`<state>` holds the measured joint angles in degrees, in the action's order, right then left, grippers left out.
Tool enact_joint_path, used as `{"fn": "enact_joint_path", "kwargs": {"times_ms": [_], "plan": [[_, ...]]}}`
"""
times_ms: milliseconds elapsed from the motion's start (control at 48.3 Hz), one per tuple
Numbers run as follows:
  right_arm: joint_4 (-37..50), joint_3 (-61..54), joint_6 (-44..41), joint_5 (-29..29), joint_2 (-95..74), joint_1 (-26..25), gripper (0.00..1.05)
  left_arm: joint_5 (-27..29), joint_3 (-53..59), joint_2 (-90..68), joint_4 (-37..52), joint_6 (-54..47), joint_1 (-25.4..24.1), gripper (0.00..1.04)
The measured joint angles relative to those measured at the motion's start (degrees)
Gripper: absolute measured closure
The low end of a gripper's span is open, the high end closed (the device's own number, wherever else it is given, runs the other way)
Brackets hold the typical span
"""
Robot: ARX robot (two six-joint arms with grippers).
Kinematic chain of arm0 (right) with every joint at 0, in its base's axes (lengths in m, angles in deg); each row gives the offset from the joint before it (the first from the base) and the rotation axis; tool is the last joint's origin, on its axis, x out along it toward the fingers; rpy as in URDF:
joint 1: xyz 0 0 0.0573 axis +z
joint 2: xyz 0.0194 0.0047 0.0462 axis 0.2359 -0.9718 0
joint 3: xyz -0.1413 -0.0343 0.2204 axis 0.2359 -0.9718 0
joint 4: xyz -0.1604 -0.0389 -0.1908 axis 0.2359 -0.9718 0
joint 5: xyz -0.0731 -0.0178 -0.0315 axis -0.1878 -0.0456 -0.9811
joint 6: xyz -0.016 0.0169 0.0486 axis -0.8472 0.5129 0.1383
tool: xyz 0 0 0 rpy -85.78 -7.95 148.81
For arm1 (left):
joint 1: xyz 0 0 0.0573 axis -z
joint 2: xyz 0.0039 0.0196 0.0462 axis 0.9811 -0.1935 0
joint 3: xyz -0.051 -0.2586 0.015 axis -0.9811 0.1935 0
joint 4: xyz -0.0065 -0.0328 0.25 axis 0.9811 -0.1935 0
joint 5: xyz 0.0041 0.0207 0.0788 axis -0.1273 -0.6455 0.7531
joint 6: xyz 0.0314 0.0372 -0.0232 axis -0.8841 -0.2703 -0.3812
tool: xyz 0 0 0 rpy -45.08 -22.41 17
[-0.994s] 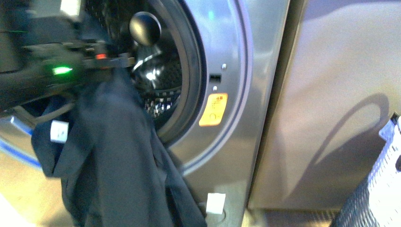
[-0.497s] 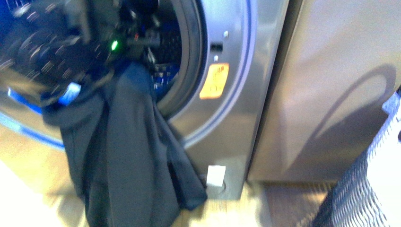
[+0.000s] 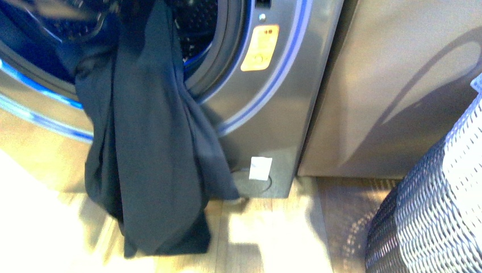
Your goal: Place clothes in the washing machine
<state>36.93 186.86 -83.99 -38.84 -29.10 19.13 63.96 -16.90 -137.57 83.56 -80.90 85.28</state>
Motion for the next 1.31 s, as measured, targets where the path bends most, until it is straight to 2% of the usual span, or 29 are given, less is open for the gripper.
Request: {"fn": "enact_joint_path", "kwargs": {"times_ms": [104, 207, 704, 1036, 1305], "plan": [[0.0, 0.0, 0.0, 0.0, 0.0, 0.0, 0.07, 1.0, -3.7, -2.7, 4.2, -2.0, 0.1, 1.0], [0.0, 0.0, 0.0, 0.0, 0.0, 0.0, 0.07, 1.7, -7.4, -4.6, 4.6, -3.0, 0.2, 1.0], [0.0, 0.0, 0.0, 0.0, 0.0, 0.0, 0.07, 2.7, -29.7, -15.7, -12.0, -2.8, 0.0, 1.0], [0.0, 0.0, 0.0, 0.0, 0.0, 0.0, 0.07, 4.7, -53.1, -28.5, -24.5, -2.9, -0.7, 1.0], [0.0, 0.0, 0.0, 0.0, 0.0, 0.0, 0.07, 7.0, -59.5, -31.7, -23.2, -5.3, -1.5, 1.0]]}}
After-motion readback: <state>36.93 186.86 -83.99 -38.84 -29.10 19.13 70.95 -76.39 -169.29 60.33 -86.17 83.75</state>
